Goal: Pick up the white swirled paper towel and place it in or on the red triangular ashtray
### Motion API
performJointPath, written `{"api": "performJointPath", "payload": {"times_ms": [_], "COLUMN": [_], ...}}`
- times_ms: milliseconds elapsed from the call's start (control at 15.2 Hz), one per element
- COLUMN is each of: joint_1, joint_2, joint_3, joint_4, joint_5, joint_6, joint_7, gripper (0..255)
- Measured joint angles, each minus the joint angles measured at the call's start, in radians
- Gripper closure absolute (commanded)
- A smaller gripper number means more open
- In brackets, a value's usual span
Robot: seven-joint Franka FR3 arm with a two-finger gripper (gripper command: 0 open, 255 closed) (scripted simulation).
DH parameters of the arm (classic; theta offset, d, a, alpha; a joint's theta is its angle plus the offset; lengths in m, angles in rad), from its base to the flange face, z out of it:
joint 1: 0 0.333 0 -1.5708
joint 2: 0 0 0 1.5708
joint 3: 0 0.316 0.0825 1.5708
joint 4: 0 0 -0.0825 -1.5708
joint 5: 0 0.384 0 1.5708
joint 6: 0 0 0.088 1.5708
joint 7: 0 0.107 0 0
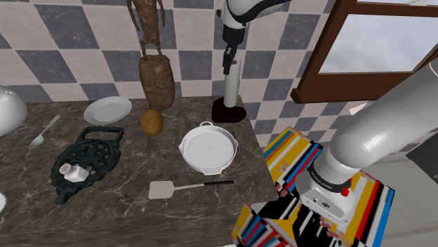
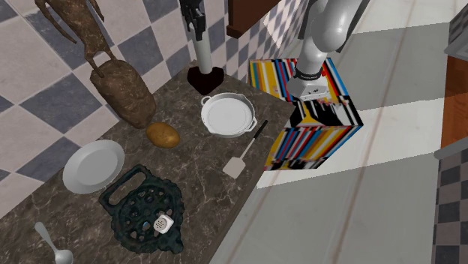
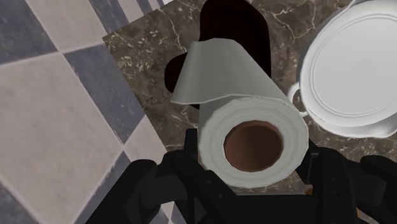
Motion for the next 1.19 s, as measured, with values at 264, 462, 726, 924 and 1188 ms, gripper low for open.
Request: {"api": "performJointPath", "payload": {"times_ms": [264,462,726,924,1188], "joint_1": [-0.001,0.000,0.000,0.000,0.000], "joint_2": [0.015,0.021,0.021,0.021,0.021], "joint_3": [0.001,0.003,0.003,0.003,0.003], "joint_4": [-0.039,-0.052,-0.053,-0.053,-0.053], "joint_5": [-0.002,-0.003,-0.003,-0.003,-0.003], "joint_6": [0.054,0.072,0.074,0.075,0.075], "joint_7": [0.001,0.003,0.003,0.003,0.003], "gripper": [255,255,255,0,0]}}
